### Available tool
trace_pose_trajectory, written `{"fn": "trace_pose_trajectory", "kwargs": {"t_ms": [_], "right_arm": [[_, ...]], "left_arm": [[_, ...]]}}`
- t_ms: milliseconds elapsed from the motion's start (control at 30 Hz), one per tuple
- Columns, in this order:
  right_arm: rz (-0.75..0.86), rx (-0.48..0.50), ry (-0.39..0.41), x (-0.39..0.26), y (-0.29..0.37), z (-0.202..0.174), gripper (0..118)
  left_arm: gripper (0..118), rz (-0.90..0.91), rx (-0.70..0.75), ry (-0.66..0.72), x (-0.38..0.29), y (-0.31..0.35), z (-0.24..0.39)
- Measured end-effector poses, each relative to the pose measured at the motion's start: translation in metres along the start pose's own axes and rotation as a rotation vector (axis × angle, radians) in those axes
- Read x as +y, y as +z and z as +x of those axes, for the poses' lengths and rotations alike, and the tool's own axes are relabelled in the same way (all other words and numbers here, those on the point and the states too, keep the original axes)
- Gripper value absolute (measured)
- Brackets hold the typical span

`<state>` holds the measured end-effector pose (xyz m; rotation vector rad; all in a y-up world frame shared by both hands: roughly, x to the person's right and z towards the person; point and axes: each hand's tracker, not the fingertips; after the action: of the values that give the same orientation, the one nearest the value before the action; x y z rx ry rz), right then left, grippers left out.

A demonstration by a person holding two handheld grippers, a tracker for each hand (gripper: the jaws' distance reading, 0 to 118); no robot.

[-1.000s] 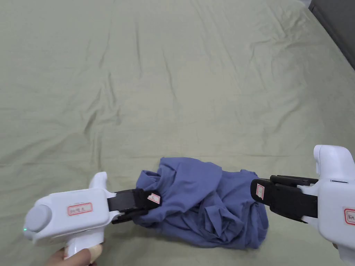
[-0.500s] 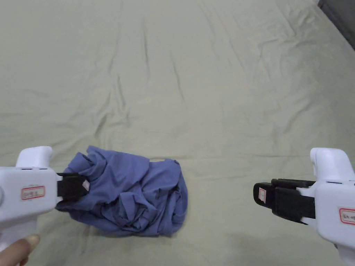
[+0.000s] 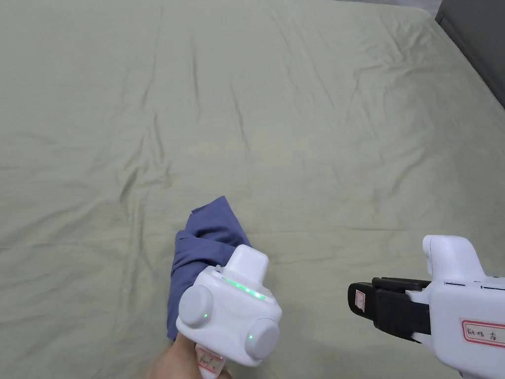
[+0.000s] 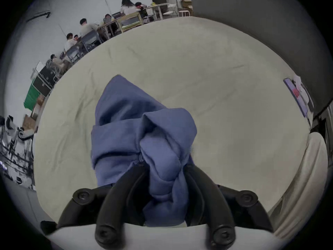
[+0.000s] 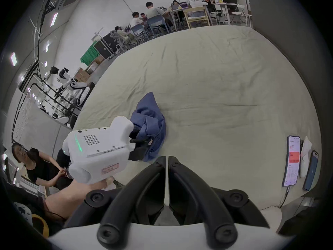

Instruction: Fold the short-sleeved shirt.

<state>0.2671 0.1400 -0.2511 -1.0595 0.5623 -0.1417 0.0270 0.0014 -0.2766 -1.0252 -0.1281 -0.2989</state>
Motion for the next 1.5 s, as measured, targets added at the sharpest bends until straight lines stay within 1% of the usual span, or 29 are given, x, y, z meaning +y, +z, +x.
{"fn": "trace_pose_trajectory", "kwargs": {"t_ms": [33,67,100,133,167,300,367,400,433,467,500,533,567,600,633,667,700,767,833,867,933,1000,1100,1200,1233,1300,1367,1433,1500], "right_arm": [[-0.001,0.000,-0.004,-0.001,0.000,0.002,5],[0.000,0.000,-0.009,-0.001,-0.003,0.004,5],[-0.002,0.000,-0.013,-0.002,-0.004,0.005,5],[-0.002,0.002,-0.014,-0.002,-0.005,0.005,5],[-0.002,0.003,-0.015,-0.002,-0.005,0.005,5],[0.008,0.020,-0.014,0.000,-0.003,0.003,5],[0.010,0.021,-0.011,0.002,-0.002,0.000,5],[0.013,0.022,-0.010,0.002,-0.002,0.000,5],[0.015,0.026,-0.010,0.002,-0.002,0.000,5],[0.017,0.030,-0.013,0.004,-0.002,-0.002,5],[0.020,0.033,-0.017,0.004,-0.002,-0.003,5],[0.020,0.036,-0.020,0.003,-0.003,-0.003,5],[0.018,0.039,-0.021,0.002,-0.004,-0.004,5],[0.016,0.039,-0.020,0.002,-0.004,-0.006,5],[0.013,0.040,-0.018,0.001,-0.004,-0.008,5],[0.009,0.040,-0.016,0.000,-0.003,-0.009,5],[0.007,0.038,-0.014,0.000,-0.002,-0.010,5],[0.005,0.031,-0.013,-0.001,0.001,-0.011,5],[0.004,0.021,-0.019,-0.002,0.003,-0.010,5],[0.004,0.015,-0.020,-0.001,0.004,-0.008,5],[0.003,0.003,-0.021,-0.001,0.007,-0.007,5],[0.006,-0.007,-0.021,-0.001,0.010,-0.004,5],[0.033,-0.019,-0.015,0.001,0.019,0.000,5],[0.071,-0.013,-0.012,0.006,0.027,0.007,5],[0.080,-0.001,-0.011,0.008,0.028,0.009,5],[0.085,0.054,-0.007,0.012,0.023,0.011,5],[0.068,0.156,-0.012,0.015,0.005,0.014,5],[0.021,0.297,-0.058,0.017,-0.025,0.018,5],[-0.042,0.458,-0.135,0.018,-0.069,0.022,5]], "left_arm": [[25,0.021,-0.022,0.017,-0.003,0.001,-0.007],[38,0.051,-0.119,0.042,-0.008,0.003,-0.017],[79,0.084,-0.321,0.129,-0.009,0.008,-0.025],[103,0.054,-0.443,0.195,-0.012,0.014,-0.030],[113,0.031,-0.467,0.242,-0.015,0.026,-0.035],[113,0.204,-0.651,0.388,-0.023,0.087,-0.083],[113,0.217,-0.659,0.441,-0.023,0.104,-0.114],[110,0.222,-0.622,0.480,-0.024,0.107,-0.132],[100,0.218,-0.576,0.514,-0.023,0.106,-0.147],[76,0.214,-0.511,0.521,-0.020,0.099,-0.162],[8,0.209,-0.413,0.505,-0.013,0.091,-0.170],[0,0.180,-0.291,0.453,-0.007,0.080,-0.171],[0,0.183,-0.203,0.404,-0.001,0.068,-0.173],[0,0.172,-0.216,0.387,0.004,0.059,-0.172],[0,0.136,-0.332,0.382,0.011,0.040,-0.161],[0,0.123,-0.354,0.374,0.017,0.030,-0.146],[0,0.118,-0.358,0.338,0.020,0.020,-0.128],[0,0.059,-0.330,0.195,0.027,0.002,-0.085],[0,-0.001,-0.296,0.121,0.026,-0.016,-0.050],[0,0.017,-0.312,0.093,0.027,-0.021,-0.035],[0,0.020,-0.350,0.109,0.028,-0.023,-0.008],[0,0.036,-0.334,0.099,0.034,-0.020,0.006],[0,0.017,-0.418,0.152,0.033,-0.025,0.016],[0,0.010,-0.566,0.189,0.027,-0.012,0.005],[0,0.041,-0.647,0.259,0.023,-0.001,-0.001],[0,0.107,-0.701,0.351,0.012,0.033,-0.038],[0,0.128,-0.757,0.474,-0.004,0.045,-0.080],[0,0.128,-0.769,0.594,-0.027,0.047,-0.131],[0,0.133,-0.707,0.665,-0.049,0.048,-0.173]]}}
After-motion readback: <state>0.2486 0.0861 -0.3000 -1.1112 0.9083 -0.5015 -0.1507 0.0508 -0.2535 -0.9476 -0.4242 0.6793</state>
